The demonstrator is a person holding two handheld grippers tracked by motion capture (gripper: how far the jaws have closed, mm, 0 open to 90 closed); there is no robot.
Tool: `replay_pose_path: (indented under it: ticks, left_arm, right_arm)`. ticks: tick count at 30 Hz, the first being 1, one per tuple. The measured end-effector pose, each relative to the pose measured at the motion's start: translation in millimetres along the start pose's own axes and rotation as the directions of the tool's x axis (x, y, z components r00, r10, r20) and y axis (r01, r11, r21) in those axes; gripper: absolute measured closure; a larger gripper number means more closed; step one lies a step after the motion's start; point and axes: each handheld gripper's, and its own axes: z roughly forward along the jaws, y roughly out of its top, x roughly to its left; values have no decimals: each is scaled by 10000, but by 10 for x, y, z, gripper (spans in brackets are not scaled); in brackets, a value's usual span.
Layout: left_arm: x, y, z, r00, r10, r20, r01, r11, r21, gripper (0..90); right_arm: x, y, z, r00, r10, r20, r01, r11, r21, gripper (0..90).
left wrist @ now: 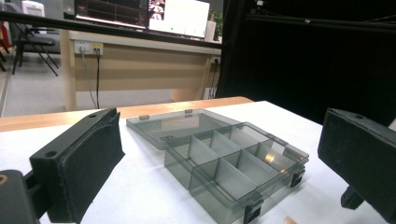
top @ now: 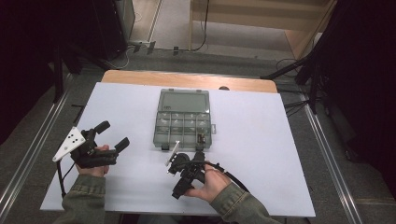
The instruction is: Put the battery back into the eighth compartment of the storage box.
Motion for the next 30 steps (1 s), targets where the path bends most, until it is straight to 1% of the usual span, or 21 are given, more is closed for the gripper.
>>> replay_pose_path:
  ticks: [1,2,3,4,5,6,7,9,11,14,16,17,19,21,24,25,28,30]
  left_arm:
    - [0,0,0,10000,-3,1,3,10000,-3,0]
    - [0,0,0,10000,-1,1,1,10000,-3,0]
    - [0,0,1,10000,-3,1,3,10000,-4,0]
    - [0,0,0,10000,-2,-2,2,10000,0,0]
    - [-2,0,0,10000,-6,-8,6,10000,-13,0]
    - [-1,1,-1,10000,-1,-10,1,10000,-4,0]
    - [0,0,0,10000,-10,-11,10,10000,-4,0]
    - [0,0,2,10000,-1,-5,1,10000,-7,0]
    - [0,-1,2,10000,-9,-2,9,10000,-7,0]
    - [1,0,1,10000,-12,10,12,10000,-5,0]
    - [1,-1,3,10000,-15,21,15,10000,-10,0]
    - [1,-1,5,10000,-10,29,10,10000,-18,0]
    - [1,-2,7,10000,-10,26,10,10000,-18,0]
    - [1,-1,6,10000,-8,33,8,10000,-25,0]
    - [2,-2,4,10000,-84,19,85,10000,-48,0]
    - [7,-1,3,10000,-94,29,95,9999,-43,0]
    - [13,-1,1,9999,-111,28,111,9999,-42,0]
    - [12,-1,2,9999,-112,31,112,9999,-50,0]
  right_arm:
    - [12,1,13,10000,-81,43,80,9999,147,1]
    - [29,-7,34,10000,-52,31,52,9999,123,14]
    - [32,-12,41,10000,-12,-78,13,9999,133,33]
    - [30,-19,60,9999,-86,-105,88,9998,152,46]
    - [34,-21,76,9999,-133,69,131,9995,292,47]
    - [38,-26,85,9998,-89,189,82,9993,366,55]
    - [40,-32,83,9998,19,213,-26,9994,355,79]
    - [28,-44,82,10000,58,77,-61,9996,283,142]
    - [26,-54,85,9998,137,115,-141,9993,333,165]
    - [22,-69,95,9999,101,84,-105,9990,441,290]
    - [33,-75,92,9997,158,159,-166,9984,537,341]
    - [35,-78,90,9998,121,177,-130,9987,486,403]
    - [40,-78,84,9998,99,142,-106,9987,495,453]
    - [42,-75,93,9997,144,193,-156,9980,618,509]
    - [45,-74,113,9996,155,222,-170,9974,694,590]
    - [48,-73,113,9996,153,234,-169,9974,700,651]
    - [54,-76,115,9998,142,104,-150,9971,751,764]
    - [60,-74,112,9997,186,150,-198,9966,804,775]
